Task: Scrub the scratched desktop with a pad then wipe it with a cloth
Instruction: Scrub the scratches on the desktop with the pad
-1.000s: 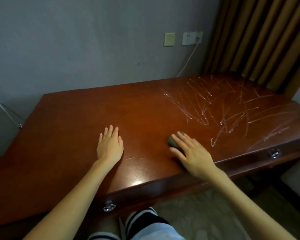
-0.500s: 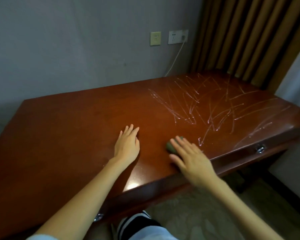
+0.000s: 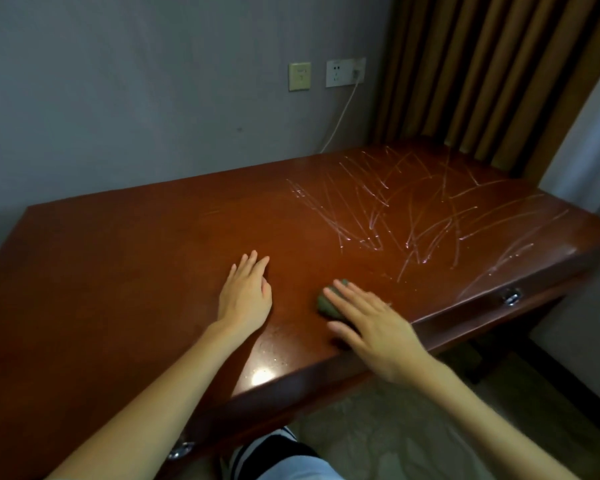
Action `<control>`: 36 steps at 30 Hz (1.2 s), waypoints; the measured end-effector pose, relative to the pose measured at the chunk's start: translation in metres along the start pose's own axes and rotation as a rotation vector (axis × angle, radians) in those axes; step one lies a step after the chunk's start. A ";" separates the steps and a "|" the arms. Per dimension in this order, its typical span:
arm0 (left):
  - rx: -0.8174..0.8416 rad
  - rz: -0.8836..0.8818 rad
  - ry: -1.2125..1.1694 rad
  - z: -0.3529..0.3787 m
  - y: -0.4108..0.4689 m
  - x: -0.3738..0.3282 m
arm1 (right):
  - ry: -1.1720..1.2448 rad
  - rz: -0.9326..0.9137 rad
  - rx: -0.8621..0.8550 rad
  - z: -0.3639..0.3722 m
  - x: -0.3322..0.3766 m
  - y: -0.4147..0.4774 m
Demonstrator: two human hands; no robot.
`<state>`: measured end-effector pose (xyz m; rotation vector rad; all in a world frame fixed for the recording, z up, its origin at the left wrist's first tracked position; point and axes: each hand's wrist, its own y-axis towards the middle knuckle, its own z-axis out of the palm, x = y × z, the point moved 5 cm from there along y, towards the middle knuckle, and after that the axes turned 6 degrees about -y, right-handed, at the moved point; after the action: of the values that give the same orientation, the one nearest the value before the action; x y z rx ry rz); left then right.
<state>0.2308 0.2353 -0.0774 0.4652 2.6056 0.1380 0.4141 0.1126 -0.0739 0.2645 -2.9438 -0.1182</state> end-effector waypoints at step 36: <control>-0.069 -0.067 -0.028 -0.005 0.070 0.042 | -0.010 -0.046 0.025 0.001 -0.022 0.081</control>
<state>0.2151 0.3152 -0.0790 0.3531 2.5766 0.1974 0.4216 0.1961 -0.0706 0.3358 -2.9519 -0.0896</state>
